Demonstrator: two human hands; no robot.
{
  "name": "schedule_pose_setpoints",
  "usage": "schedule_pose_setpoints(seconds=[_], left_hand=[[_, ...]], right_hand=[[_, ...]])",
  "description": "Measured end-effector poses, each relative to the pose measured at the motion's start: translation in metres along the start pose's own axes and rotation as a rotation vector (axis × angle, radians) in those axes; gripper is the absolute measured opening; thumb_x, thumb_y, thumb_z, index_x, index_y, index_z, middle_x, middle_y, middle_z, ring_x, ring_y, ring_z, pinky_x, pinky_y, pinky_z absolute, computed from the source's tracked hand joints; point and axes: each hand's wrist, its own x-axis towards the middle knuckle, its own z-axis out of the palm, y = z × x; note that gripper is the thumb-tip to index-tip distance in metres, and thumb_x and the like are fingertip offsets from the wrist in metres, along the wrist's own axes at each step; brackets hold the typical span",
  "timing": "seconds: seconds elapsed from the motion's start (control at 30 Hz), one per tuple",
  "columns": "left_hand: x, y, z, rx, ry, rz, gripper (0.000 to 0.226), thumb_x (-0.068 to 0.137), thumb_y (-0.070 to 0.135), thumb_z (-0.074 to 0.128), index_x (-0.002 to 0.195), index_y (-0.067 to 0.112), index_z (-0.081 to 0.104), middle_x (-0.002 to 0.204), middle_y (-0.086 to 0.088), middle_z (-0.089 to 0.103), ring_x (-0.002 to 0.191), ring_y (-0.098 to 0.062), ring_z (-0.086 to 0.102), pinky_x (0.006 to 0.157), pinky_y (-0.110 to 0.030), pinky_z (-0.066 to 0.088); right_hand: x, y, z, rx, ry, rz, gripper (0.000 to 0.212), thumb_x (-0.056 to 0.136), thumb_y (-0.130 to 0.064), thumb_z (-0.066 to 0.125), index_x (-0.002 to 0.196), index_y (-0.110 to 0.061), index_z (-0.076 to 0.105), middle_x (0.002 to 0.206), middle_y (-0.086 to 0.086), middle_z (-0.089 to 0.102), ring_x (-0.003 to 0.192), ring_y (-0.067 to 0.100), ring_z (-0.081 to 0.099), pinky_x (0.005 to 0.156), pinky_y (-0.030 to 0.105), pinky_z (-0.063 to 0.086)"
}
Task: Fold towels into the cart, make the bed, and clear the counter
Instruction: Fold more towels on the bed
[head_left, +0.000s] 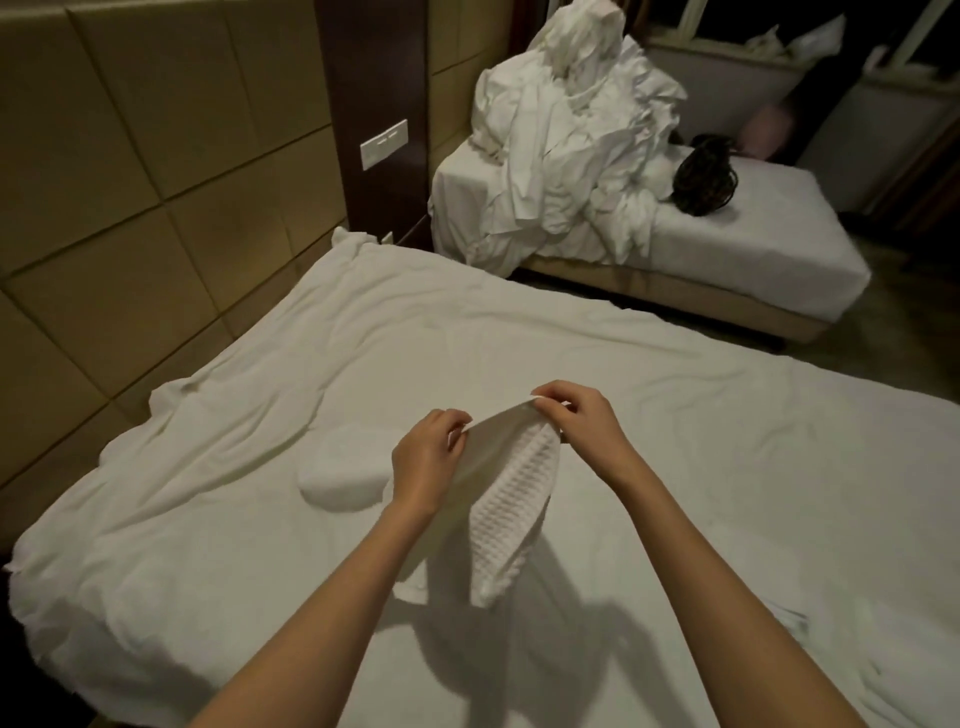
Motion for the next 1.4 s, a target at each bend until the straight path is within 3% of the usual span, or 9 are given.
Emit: schedule_pose_setpoints(seconds=[0.23,0.37,0.5,0.63,0.83,1.03,1.17,1.23,1.4], left_hand=[[0.011,0.065,0.030,-0.242,-0.074,-0.029,0.016,0.093,0.021,0.059,0.090,0.015,0.074,0.082,0.006,0.070,0.079,-0.015,0.064,0.072,-0.031,0.048],[0.034,0.116,0.024,-0.346,-0.101,0.106,0.014,0.089,0.009,0.062,0.097,0.009,0.074,0.093,0.001,0.072,0.086,-0.008,0.063,0.073,-0.005,0.041],[0.055,0.145,0.014,-0.292,-0.178,0.261,0.018,0.087,0.001,0.060,0.099,0.005,0.073,0.097,-0.004,0.072,0.087,-0.004,0.060,0.074,-0.001,0.038],[0.068,0.156,0.003,-0.384,-0.133,0.295,0.008,0.089,0.009,0.062,0.089,0.007,0.070,0.084,0.002,0.069,0.075,-0.002,0.059,0.069,-0.007,0.039],[0.055,0.150,0.008,-0.446,0.023,0.204,0.013,0.089,0.011,0.061,0.092,0.021,0.054,0.090,0.011,0.059,0.081,-0.008,0.057,0.070,-0.020,0.046],[0.042,0.116,0.027,-0.402,-0.013,-0.066,0.029,0.086,0.008,0.061,0.110,0.021,0.052,0.102,0.006,0.059,0.089,-0.015,0.058,0.076,-0.033,0.050],[0.039,0.087,0.034,-0.340,-0.154,-0.100,0.003,0.088,0.023,0.063,0.087,0.026,0.063,0.084,0.008,0.067,0.081,-0.013,0.064,0.073,-0.033,0.051],[0.041,0.077,0.036,-0.291,-0.219,-0.083,0.008,0.087,0.026,0.063,0.080,0.025,0.066,0.079,0.009,0.068,0.079,-0.013,0.064,0.071,-0.034,0.051],[0.051,0.088,0.037,-0.348,-0.265,-0.154,0.012,0.087,0.020,0.061,0.081,0.009,0.064,0.073,0.000,0.065,0.069,-0.017,0.060,0.063,-0.031,0.046]], right_hand=[[0.017,0.024,-0.085,-0.017,-0.004,0.052,0.023,0.094,-0.007,0.044,0.096,-0.024,0.060,0.076,-0.003,0.057,0.066,0.009,0.051,0.058,0.019,0.040],[0.015,0.010,-0.083,-0.020,-0.171,0.025,0.032,0.097,-0.011,0.040,0.120,-0.031,0.051,0.115,-0.008,0.054,0.098,0.006,0.053,0.083,0.017,0.040],[0.018,-0.004,-0.096,0.042,-0.300,0.027,0.054,0.092,-0.028,0.060,0.141,-0.025,0.038,0.129,-0.016,0.044,0.120,0.004,0.044,0.095,0.021,0.038],[0.030,-0.016,-0.107,-0.121,-0.084,0.008,0.032,0.082,-0.041,0.068,0.105,-0.018,0.065,0.099,-0.001,0.069,0.094,0.016,0.064,0.085,0.038,0.052],[0.026,-0.041,-0.107,-0.047,0.092,-0.048,0.022,0.088,-0.031,0.062,0.089,-0.011,0.068,0.081,0.002,0.068,0.076,0.013,0.062,0.072,0.037,0.050],[0.025,-0.061,-0.127,0.093,0.256,-0.028,0.021,0.088,-0.026,0.064,0.093,-0.006,0.068,0.085,0.011,0.066,0.078,0.020,0.062,0.070,0.033,0.048],[0.023,-0.057,-0.149,0.182,0.372,0.046,0.013,0.089,-0.029,0.063,0.091,-0.016,0.067,0.085,0.003,0.067,0.079,0.017,0.064,0.073,0.034,0.052],[0.023,-0.048,-0.154,0.193,0.398,0.070,0.014,0.089,-0.030,0.062,0.091,-0.017,0.066,0.085,0.002,0.067,0.081,0.018,0.065,0.074,0.034,0.052],[0.028,-0.023,-0.138,0.134,0.455,0.208,0.040,0.091,-0.035,0.060,0.125,-0.017,0.049,0.115,0.005,0.060,0.099,0.020,0.061,0.076,0.028,0.051]])
